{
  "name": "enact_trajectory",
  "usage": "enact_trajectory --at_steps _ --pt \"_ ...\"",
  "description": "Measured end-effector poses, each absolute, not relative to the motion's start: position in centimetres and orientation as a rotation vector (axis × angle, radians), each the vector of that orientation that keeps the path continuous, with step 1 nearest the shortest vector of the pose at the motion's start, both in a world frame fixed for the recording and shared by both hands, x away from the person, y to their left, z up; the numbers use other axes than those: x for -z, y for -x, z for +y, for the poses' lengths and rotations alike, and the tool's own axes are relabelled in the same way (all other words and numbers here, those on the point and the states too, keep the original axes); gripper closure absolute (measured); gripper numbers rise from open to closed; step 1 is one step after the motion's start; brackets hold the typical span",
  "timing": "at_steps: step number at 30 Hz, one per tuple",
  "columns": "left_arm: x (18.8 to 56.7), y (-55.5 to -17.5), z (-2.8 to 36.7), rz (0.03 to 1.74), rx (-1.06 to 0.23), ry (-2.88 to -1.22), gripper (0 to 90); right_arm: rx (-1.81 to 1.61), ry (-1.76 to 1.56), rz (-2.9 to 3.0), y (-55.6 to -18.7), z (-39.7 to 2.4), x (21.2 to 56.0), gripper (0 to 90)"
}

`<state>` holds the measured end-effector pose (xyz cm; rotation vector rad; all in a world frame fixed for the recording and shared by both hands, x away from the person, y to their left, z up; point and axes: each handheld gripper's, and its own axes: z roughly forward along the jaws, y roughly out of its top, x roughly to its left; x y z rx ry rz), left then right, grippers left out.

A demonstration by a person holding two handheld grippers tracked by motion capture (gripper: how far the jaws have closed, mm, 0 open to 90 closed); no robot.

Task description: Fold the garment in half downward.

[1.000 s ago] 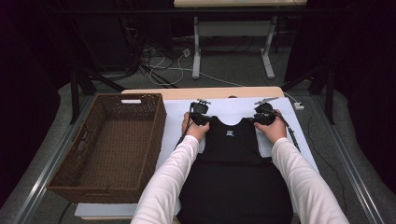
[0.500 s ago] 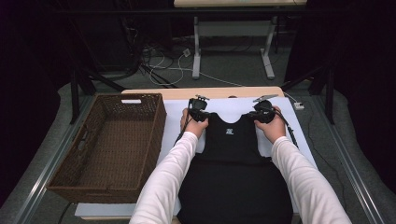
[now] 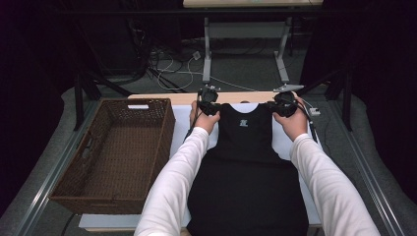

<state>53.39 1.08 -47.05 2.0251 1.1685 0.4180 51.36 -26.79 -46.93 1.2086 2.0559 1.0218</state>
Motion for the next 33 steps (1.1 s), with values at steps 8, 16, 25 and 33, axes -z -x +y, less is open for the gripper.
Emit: enact_trajectory --at_steps 8,16,25,33 --pt "46.0 -53.6 1.5 1.17 -0.417 -1.992 85.3 -1.06 -1.197 2.017 -51.5 -27.1 45.1 83.1" --pt "46.0 -52.6 1.9 1.156 -0.406 -1.987 85.3 -1.08 -1.188 2.029 -50.4 -27.2 45.0 82.9" --pt "45.3 -50.8 2.5 1.132 -0.393 -1.964 85.3 -1.124 -1.166 2.042 -47.7 -27.5 44.1 82.9" --pt "44.7 -48.9 2.7 1.117 -0.374 -1.956 85.3 -1.155 -1.128 2.059 -45.5 -27.2 43.1 83.0"
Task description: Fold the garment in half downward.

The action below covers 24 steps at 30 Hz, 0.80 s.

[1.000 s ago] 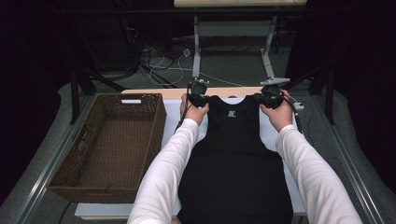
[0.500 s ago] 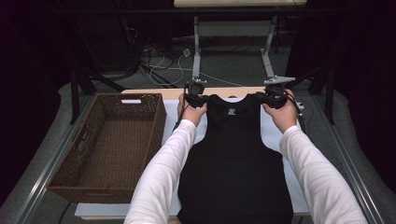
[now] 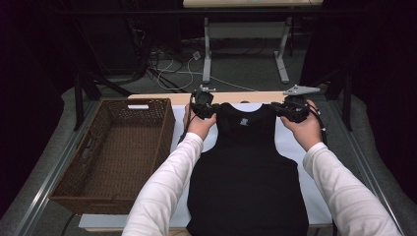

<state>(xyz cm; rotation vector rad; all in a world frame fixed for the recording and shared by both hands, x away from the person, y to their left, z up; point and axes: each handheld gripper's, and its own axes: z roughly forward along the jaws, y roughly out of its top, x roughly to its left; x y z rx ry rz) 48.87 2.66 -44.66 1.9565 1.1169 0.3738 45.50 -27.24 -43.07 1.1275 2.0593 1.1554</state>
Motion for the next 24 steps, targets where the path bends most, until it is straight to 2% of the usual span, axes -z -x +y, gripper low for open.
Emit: enact_trajectory --at_steps 24 --pt "43.9 -43.0 3.5 1.128 -0.274 -1.973 84.6 -1.133 -1.233 2.091 -39.6 -26.3 41.7 83.0"
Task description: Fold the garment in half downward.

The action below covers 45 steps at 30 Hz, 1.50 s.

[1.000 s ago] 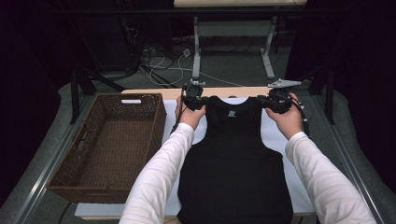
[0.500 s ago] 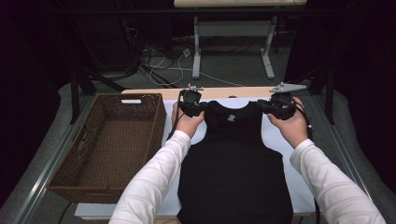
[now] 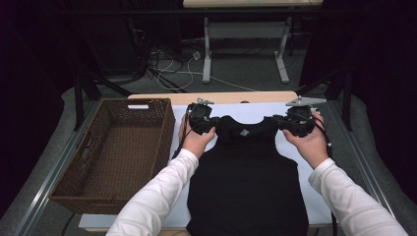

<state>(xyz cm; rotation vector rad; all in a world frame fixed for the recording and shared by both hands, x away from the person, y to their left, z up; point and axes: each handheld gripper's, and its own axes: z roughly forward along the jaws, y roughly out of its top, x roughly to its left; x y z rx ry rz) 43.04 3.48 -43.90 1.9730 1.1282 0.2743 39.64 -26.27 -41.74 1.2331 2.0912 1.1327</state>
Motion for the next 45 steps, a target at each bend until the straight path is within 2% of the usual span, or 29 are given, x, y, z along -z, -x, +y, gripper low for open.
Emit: enact_trajectory --at_steps 19,34,45 --pt "45.9 -37.8 5.8 1.137 -0.131 -1.872 84.9 -1.201 -1.244 2.157 -34.2 -27.2 43.3 83.0" --pt "49.0 -32.6 6.4 1.071 -0.112 -1.953 84.8 -1.18 -1.217 2.229 -28.7 -27.3 46.6 83.0" --pt "51.9 -30.9 6.9 1.068 -0.082 -2.014 84.7 -1.171 -1.275 2.277 -27.0 -27.6 49.3 82.9"
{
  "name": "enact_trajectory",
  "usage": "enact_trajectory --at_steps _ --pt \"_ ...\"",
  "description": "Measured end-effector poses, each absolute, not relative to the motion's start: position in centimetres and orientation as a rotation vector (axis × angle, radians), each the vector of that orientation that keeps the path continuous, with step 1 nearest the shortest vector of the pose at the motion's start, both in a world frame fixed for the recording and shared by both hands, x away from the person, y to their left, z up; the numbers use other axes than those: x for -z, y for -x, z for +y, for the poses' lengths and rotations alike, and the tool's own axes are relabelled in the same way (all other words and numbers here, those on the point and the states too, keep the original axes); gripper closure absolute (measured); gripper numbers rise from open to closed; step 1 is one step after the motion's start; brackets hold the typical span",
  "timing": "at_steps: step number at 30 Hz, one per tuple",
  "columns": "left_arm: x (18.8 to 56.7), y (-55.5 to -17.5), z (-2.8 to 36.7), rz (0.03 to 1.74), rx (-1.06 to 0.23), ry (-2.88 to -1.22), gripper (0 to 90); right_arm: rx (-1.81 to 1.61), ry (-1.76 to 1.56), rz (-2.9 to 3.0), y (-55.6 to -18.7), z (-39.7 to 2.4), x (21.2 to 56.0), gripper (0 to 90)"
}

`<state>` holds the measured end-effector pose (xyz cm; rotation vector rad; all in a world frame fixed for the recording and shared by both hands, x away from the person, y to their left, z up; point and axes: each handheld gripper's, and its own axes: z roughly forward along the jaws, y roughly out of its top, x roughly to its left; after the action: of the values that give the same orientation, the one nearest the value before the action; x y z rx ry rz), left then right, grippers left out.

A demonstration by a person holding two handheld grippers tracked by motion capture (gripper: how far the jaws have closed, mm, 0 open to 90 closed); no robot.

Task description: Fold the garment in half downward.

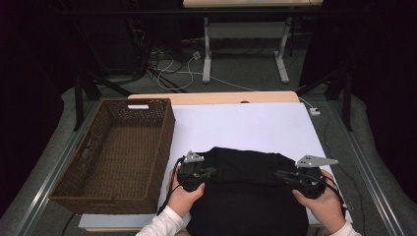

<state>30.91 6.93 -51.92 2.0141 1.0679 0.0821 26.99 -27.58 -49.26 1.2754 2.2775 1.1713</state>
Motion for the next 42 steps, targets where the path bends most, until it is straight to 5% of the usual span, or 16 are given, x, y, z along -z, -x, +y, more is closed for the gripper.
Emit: enact_trajectory --at_steps 28,42 --pt "53.8 -27.2 6.8 1.037 -0.047 -2.087 83.2 -1.088 -1.288 2.366 -24.1 -27.8 52.2 81.5" --pt "53.2 -25.9 7.5 1.028 -0.08 -2.063 67.3 -1.168 -1.341 2.333 -22.6 -28.8 51.9 72.4"
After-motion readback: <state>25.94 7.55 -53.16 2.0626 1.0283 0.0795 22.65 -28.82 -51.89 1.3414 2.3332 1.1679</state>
